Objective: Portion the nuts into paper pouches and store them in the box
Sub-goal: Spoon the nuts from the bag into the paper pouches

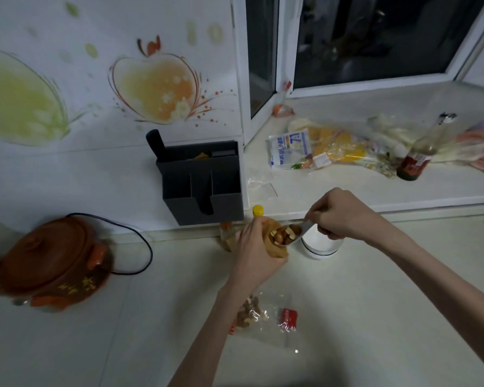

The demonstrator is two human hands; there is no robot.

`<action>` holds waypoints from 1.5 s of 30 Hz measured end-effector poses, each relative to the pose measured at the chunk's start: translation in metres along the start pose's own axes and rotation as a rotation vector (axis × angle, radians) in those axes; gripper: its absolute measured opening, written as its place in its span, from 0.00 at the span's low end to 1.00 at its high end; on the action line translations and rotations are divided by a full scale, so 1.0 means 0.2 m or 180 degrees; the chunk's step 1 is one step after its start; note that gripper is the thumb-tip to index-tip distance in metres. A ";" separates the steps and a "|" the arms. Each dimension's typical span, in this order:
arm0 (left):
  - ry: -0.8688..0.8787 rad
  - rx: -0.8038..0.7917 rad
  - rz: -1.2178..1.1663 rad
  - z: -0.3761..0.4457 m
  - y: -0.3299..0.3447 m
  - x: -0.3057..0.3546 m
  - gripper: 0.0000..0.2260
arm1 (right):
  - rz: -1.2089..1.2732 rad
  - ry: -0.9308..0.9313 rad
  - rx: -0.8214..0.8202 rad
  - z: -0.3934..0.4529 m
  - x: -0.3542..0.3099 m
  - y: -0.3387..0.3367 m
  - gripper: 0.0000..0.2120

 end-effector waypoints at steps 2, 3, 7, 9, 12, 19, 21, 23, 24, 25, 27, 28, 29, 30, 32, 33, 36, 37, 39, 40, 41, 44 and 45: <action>0.0066 0.0089 0.0035 0.01 -0.01 0.03 0.27 | -0.0267 -0.0122 0.0085 0.00 -0.05 -0.02 0.12; 0.0103 0.0125 0.0042 0.01 -0.01 0.04 0.27 | -0.0416 -0.0197 0.0146 -0.01 -0.08 -0.03 0.11; 0.0179 -0.0034 -0.0023 0.03 0.00 0.06 0.27 | -0.0999 -0.0448 0.0319 -0.01 -0.19 -0.05 0.10; 0.0181 -0.0070 -0.0061 0.05 0.01 0.06 0.28 | -0.1276 -0.0640 0.0293 -0.02 -0.25 -0.03 0.07; 0.0184 0.0004 -0.0098 0.05 0.00 0.06 0.29 | -0.1493 -0.0865 0.0142 -0.05 -0.33 0.01 0.07; -0.0271 -0.0103 -0.0589 0.00 0.07 -0.11 0.28 | -0.0766 -0.0822 0.0578 -0.04 -0.24 -0.10 0.11; -0.0728 -0.0241 -0.0885 -0.05 0.15 -0.28 0.28 | -0.0240 -0.0580 0.0705 -0.02 -0.08 -0.11 0.12; -0.1236 -0.0355 -0.1063 -0.16 0.25 -0.49 0.25 | 0.0258 -0.0243 0.0718 0.00 0.14 -0.04 0.13; -0.1448 -0.0428 -0.1098 -0.24 0.30 -0.58 0.24 | 0.0387 -0.0079 0.0694 0.00 0.26 0.01 0.14; -0.1611 -0.0504 -0.1102 -0.31 0.33 -0.65 0.22 | 0.0460 0.0094 0.0641 -0.01 0.38 0.08 0.15; -0.1718 -0.0610 -0.1127 -0.35 0.35 -0.70 0.21 | 0.0543 0.0450 0.0488 -0.04 0.63 0.23 0.13; -0.1654 -0.0598 -0.1128 -0.32 0.32 -0.69 0.21 | 0.0551 0.0599 0.0412 -0.06 0.73 0.30 0.12; -0.1515 -0.0529 -0.1103 -0.26 0.27 -0.64 0.22 | 0.0555 0.0719 0.0353 -0.09 0.82 0.35 0.11; -0.1319 -0.0441 -0.1099 -0.19 0.21 -0.59 0.22 | 0.0573 0.0816 0.0317 -0.11 0.91 0.40 0.11; -0.0869 -0.0372 -0.1114 -0.08 0.12 -0.45 0.22 | 0.0616 0.0970 0.0301 -0.16 1.04 0.47 0.11; -0.0674 -0.0441 -0.1084 -0.06 0.12 -0.39 0.22 | 0.0602 0.1029 0.0292 -0.18 1.09 0.50 0.11; -0.0677 -0.0782 -0.0950 -0.11 0.20 -0.40 0.23 | 0.0471 0.1158 0.0230 -0.23 1.20 0.59 0.10; -0.0725 -0.0828 -0.0918 -0.16 0.22 -0.43 0.23 | 0.0411 0.1186 0.0207 -0.23 1.22 0.62 0.10; -0.0761 -0.0851 -0.0842 -0.24 0.26 -0.52 0.23 | 0.0323 0.1210 0.0195 -0.25 1.27 0.66 0.09; -0.0866 -0.0854 -0.0869 -0.28 0.28 -0.58 0.23 | 0.0296 0.1214 0.0172 -0.25 1.29 0.69 0.09; -0.1073 -0.0872 -0.0941 -0.33 0.30 -0.64 0.23 | 0.0251 0.1212 0.0131 -0.26 1.31 0.72 0.09; -0.1907 -0.0847 -0.1107 -0.47 0.34 -0.83 0.22 | 0.0046 0.1137 -0.0066 -0.25 1.33 0.81 0.15; -0.2090 -0.0758 -0.1086 -0.51 0.33 -0.90 0.22 | -0.0047 0.1113 -0.0116 -0.25 1.33 0.85 0.16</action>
Point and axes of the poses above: each hand's wrist, its own z-axis towards the middle knuckle, its own y-axis out of the palm, x = y × z, the point moved 10 cm from there along z, towards the middle knuckle, and after that the axes turned 2 degrees about -y, right-handed, at the moved point
